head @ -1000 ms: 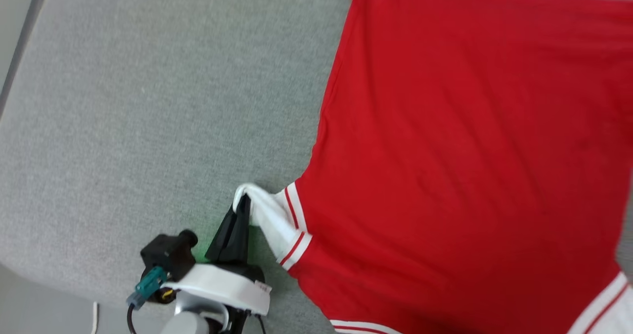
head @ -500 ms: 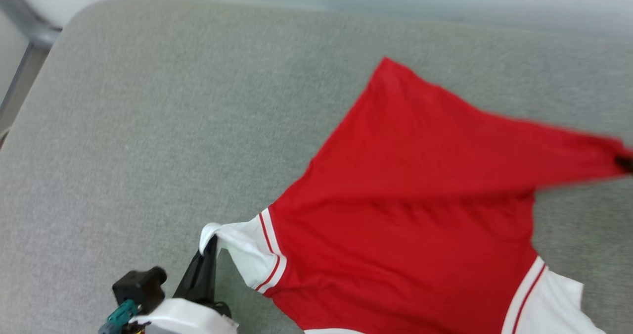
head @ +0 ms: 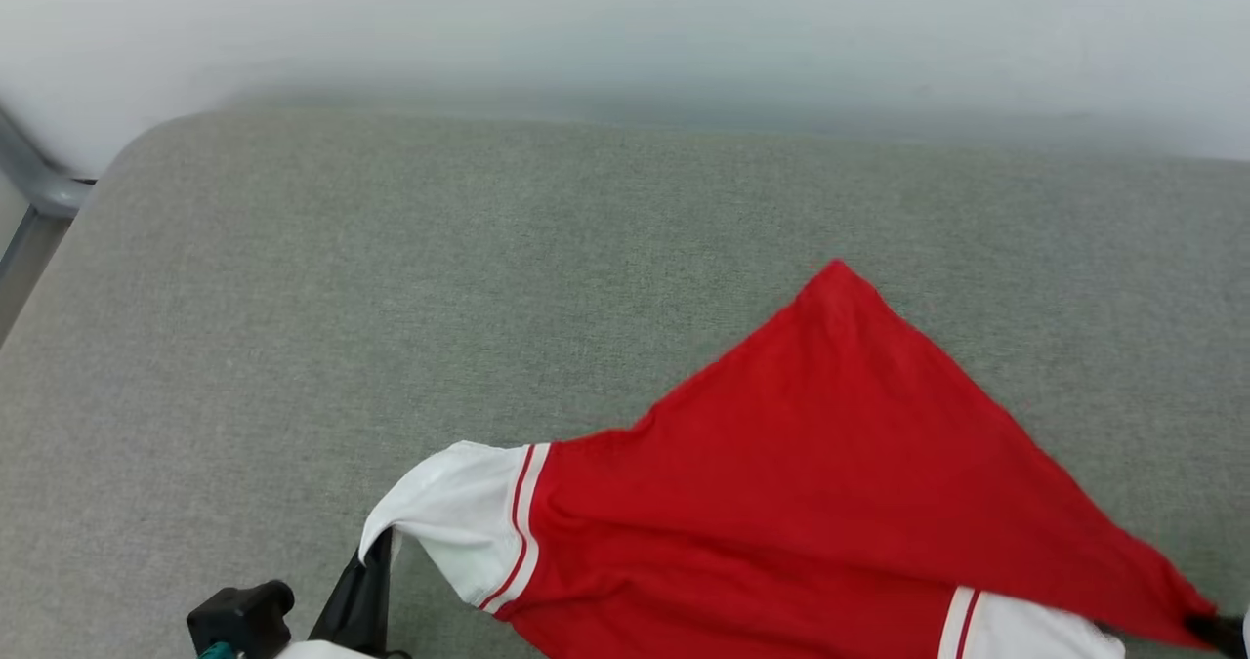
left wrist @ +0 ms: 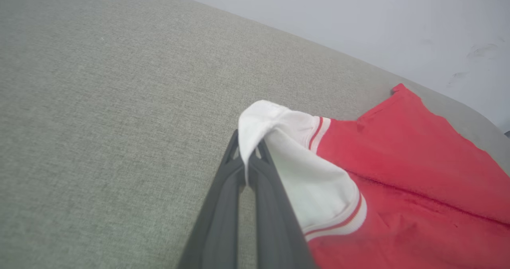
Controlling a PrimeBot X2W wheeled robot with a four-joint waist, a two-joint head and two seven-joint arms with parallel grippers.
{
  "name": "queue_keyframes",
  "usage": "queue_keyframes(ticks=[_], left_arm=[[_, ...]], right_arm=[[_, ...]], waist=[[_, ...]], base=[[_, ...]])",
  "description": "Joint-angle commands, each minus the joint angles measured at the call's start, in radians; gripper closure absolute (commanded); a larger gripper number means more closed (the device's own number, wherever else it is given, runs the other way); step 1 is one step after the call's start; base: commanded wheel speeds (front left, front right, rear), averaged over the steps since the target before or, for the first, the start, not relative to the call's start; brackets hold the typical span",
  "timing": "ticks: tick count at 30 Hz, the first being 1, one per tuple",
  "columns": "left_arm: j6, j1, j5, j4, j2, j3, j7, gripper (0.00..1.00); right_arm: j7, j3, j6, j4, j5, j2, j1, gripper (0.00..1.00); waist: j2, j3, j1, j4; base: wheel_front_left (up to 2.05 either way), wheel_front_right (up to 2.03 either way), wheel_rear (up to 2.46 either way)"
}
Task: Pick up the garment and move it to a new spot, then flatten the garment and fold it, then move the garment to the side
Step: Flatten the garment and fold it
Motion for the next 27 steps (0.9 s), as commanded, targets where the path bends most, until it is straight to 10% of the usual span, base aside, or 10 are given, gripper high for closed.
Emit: queue_keyframes(ticks=[1, 10, 11, 13, 27], left_arm=[[0.005, 0.017, -0.008, -0.005, 0.006, 0.006, 0.002, 1.00], [0.013, 0.027, -0.013, -0.019, 0.013, 0.004, 0.005, 1.00], [0.014, 0.026, -0.012, -0.019, 0.014, 0.004, 0.005, 1.00], [0.016, 0.028, -0.014, -0.019, 0.017, 0.005, 0.005, 1.00], [0.016, 0.012, -0.008, -0.031, 0.018, -0.006, 0.001, 1.00]], right_arm=[[0.003, -0.009, -0.001, -0.002, 0.005, 0.012, 0.044, 1.00], [0.009, -0.003, -0.001, 0.039, -0.028, 0.101, 0.221, 1.00], [0.002, -0.010, -0.001, 0.041, -0.033, 0.109, 0.217, 0.87], [-0.027, -0.034, -0.002, 0.032, -0.046, 0.120, 0.187, 0.00], [-0.095, -0.203, -0.001, -0.222, -0.103, 0.142, -0.035, 0.00]], waist=[[0.0000, -0.008, 0.0001, -0.012], [0.0000, -0.003, 0.0001, -0.030], [0.0000, -0.002, 0.0001, -0.032], [0.0000, -0.003, 0.0001, -0.038], [0.0000, 0.001, 0.0001, -0.020]], base=[[0.00, 0.00, 0.00], [0.00, 0.00, 0.00], [0.00, 0.00, 0.00], [0.00, 0.00, 0.00], [0.00, 0.00, 0.00]])
